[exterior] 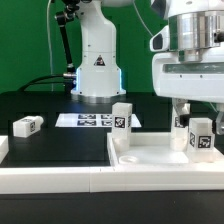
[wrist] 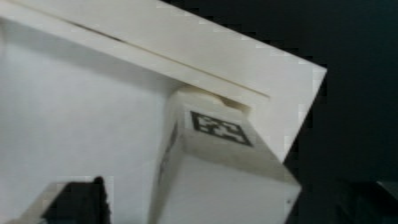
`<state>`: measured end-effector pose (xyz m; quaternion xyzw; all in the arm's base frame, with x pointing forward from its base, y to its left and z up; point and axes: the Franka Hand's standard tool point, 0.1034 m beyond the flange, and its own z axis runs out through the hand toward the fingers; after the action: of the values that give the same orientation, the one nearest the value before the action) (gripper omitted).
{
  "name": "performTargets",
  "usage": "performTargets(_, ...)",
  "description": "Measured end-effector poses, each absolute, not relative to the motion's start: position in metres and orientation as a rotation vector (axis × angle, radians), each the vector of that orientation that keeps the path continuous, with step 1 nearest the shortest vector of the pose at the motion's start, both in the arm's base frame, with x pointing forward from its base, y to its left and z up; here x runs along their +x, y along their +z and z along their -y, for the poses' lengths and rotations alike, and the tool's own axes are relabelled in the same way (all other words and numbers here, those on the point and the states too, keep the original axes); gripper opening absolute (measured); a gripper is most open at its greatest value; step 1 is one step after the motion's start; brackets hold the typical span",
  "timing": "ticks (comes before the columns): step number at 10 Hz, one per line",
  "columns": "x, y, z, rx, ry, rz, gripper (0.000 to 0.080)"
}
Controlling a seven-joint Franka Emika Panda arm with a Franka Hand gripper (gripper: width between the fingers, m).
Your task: Assemble square table
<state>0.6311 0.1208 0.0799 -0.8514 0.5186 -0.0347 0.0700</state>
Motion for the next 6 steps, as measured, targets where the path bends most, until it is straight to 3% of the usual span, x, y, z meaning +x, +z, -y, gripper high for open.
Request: performTargets(6,0.6292,0.0799,-0.1243,-2.867,-0.134,-1.003,0.0649)
